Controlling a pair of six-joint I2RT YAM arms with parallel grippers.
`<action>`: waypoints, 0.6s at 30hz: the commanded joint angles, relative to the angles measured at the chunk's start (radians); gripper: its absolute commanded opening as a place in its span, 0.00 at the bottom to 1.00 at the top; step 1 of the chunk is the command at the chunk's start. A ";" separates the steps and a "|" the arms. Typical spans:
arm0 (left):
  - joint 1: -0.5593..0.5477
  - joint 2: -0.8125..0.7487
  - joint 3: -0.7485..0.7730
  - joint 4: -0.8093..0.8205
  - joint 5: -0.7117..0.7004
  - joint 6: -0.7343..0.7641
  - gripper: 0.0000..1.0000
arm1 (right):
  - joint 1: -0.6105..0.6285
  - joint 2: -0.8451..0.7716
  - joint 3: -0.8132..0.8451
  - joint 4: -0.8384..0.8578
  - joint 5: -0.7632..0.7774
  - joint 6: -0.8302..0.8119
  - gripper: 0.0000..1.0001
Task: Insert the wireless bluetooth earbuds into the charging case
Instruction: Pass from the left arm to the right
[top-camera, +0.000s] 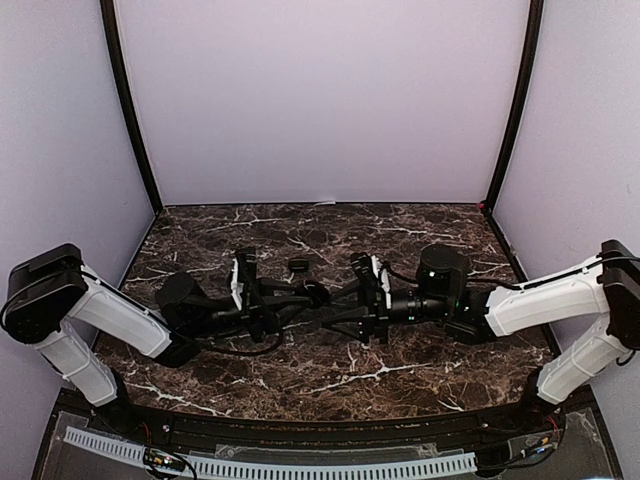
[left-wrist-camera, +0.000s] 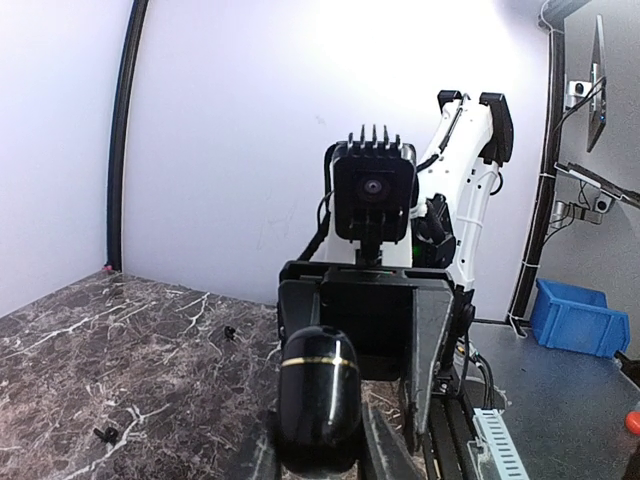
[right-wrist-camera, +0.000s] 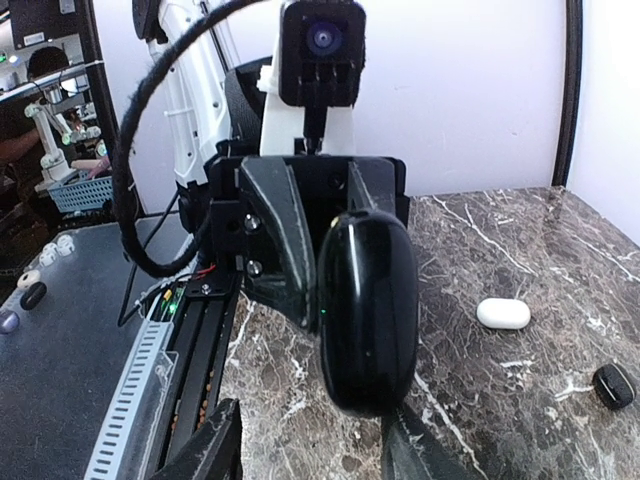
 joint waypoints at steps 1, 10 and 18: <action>-0.002 0.013 0.039 0.074 0.011 -0.032 0.22 | -0.003 0.010 -0.002 0.154 -0.026 0.030 0.44; -0.002 0.028 0.036 0.099 0.028 -0.035 0.22 | -0.002 0.022 0.025 0.163 -0.019 0.059 0.25; -0.002 0.027 0.035 0.087 0.053 -0.037 0.22 | -0.003 0.012 0.027 0.159 -0.013 0.070 0.29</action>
